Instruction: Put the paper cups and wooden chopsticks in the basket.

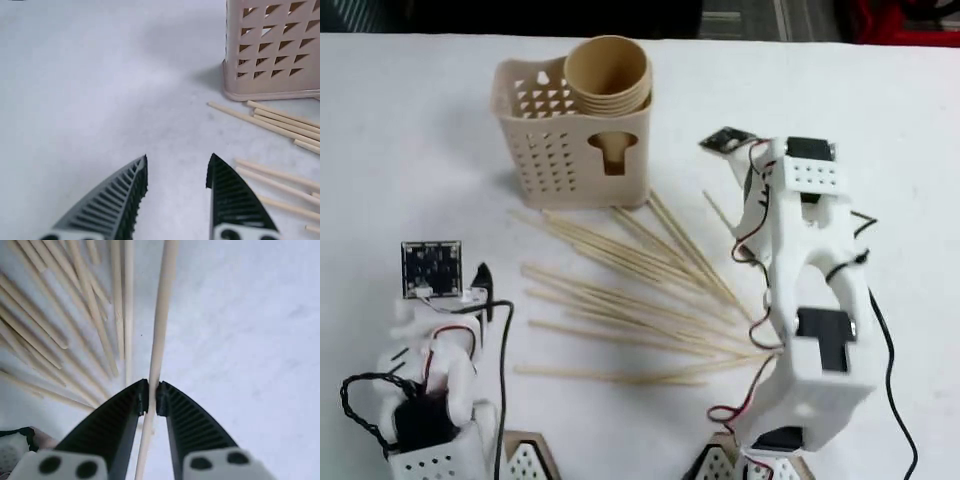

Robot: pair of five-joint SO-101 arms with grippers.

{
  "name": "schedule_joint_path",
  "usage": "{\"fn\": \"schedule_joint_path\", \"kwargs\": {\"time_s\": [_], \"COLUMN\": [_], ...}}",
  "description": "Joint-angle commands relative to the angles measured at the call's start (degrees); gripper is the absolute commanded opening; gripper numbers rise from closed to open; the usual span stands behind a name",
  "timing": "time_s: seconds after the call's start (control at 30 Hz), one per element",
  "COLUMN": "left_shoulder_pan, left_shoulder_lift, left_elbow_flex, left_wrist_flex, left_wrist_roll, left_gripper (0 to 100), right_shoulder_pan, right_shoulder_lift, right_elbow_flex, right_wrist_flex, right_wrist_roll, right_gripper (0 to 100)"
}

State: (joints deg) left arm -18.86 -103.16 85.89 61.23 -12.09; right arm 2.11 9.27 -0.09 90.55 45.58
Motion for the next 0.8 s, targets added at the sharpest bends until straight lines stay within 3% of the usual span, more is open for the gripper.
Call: {"fn": "schedule_joint_path", "kwargs": {"time_s": [0.0, 0.37, 0.5, 0.77], "left_shoulder_pan": [-0.48, -0.48, -0.48, -0.48], "left_shoulder_lift": [-0.75, -0.84, -0.84, -0.84], "left_elbow_flex": [-0.44, 1.76, 1.76, 2.73], "left_wrist_flex": [-0.7, -0.97, -0.79, -1.23], "left_wrist_roll": [-0.62, -0.62, -0.62, -0.62], "left_gripper": [20, 20, 20, 20], "right_shoulder_pan": [-0.75, -14.64, -21.05, -30.29], "right_shoulder_lift": [-11.47, -36.62, -36.7, -27.12], "right_elbow_flex": [-0.44, -2.55, -10.2, -26.64], "right_wrist_flex": [2.51, 1.71, -0.4, -14.02], "right_wrist_roll": [-1.85, -19.08, -29.98, -35.25], "right_gripper": [1.8, 1.8, 1.8, 1.8]}}
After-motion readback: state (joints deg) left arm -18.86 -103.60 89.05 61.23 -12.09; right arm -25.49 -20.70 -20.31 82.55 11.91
